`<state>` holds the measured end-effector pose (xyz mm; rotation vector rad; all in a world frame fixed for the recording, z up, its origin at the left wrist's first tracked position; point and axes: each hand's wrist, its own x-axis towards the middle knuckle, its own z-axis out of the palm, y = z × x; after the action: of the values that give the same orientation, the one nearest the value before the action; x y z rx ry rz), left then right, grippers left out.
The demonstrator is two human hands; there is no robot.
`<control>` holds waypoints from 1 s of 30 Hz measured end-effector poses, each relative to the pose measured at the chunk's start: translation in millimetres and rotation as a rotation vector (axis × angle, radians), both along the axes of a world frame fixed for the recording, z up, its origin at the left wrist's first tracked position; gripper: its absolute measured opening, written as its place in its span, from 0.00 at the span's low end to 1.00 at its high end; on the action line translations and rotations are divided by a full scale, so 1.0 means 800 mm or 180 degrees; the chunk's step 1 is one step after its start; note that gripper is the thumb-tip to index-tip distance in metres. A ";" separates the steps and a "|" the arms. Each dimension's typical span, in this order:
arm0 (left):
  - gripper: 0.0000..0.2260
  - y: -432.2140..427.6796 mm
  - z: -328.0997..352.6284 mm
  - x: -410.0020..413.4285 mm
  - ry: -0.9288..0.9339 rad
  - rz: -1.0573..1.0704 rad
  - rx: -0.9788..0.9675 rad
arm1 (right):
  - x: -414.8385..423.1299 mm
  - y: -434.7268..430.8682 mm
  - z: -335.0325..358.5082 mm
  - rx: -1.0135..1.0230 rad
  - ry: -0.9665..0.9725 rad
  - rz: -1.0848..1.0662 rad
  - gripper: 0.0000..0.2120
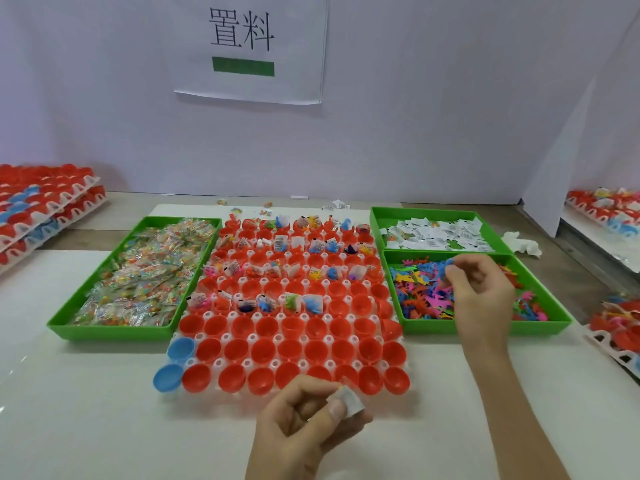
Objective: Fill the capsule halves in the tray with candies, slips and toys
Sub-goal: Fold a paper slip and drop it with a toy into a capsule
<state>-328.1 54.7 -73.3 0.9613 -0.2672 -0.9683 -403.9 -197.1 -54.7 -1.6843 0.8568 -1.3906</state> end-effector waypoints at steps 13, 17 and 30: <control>0.05 -0.001 -0.003 -0.003 -0.0280 0.0651 -0.0044 | -0.040 0.179 0.010 0.0856 -0.0661 0.1546 0.05; 0.08 0.001 -0.005 -0.005 -0.0193 0.0623 -0.0200 | -0.028 0.211 0.000 0.0570 -0.0295 0.1588 0.09; 0.09 0.014 -0.003 0.001 -0.0015 0.0331 -0.0481 | -0.010 0.222 -0.008 0.0276 -0.0188 0.1142 0.08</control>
<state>-327.6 65.6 -75.8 0.8312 -0.2876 -0.8387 -411.6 -19.8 -61.0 -1.6271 0.5403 -1.1352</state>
